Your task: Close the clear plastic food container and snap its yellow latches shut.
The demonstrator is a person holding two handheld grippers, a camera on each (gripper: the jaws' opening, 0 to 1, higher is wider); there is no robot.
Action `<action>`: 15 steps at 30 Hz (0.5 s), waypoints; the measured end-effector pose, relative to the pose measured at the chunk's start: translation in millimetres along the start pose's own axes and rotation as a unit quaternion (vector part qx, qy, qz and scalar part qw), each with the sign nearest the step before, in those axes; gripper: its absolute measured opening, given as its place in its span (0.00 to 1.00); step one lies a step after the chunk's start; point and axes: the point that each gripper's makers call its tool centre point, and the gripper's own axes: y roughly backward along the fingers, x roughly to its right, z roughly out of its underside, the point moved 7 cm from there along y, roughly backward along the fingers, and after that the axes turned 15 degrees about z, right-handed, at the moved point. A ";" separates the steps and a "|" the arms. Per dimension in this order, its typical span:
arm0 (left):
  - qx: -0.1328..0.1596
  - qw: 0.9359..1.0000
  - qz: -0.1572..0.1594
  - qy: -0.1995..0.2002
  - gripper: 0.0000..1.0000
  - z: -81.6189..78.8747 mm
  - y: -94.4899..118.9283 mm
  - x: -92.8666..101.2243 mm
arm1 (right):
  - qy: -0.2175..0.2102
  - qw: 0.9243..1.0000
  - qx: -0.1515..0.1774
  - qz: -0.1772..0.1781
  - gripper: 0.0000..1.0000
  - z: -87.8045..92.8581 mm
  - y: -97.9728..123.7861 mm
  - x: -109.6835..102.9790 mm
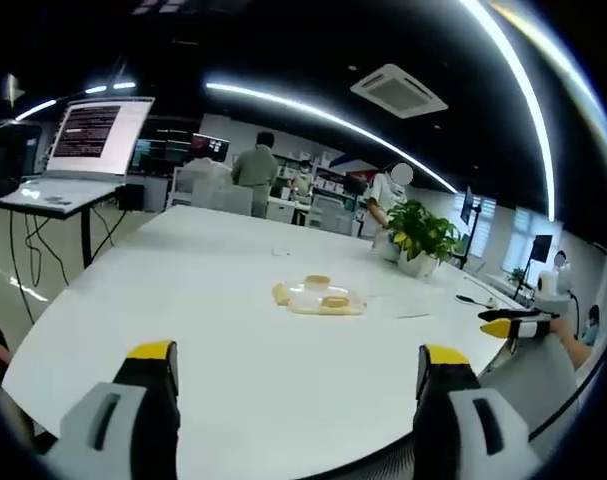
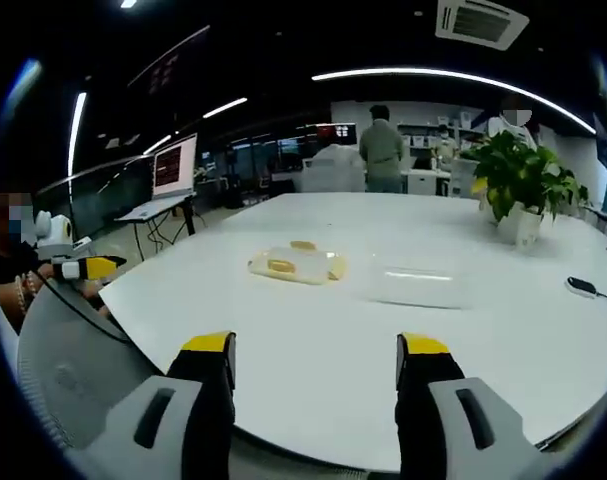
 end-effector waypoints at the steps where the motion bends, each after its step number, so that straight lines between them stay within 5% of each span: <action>1: -0.003 1.000 -0.001 0.000 0.97 0.5 0.0 -0.3 | 0.000 1.000 -0.001 0.000 0.62 0.1 0.0 0.1; 15: -0.007 1.000 0.001 -0.007 0.99 0.2 -0.5 -1.4 | -0.009 1.000 -0.001 0.014 0.64 0.2 -0.6 3.1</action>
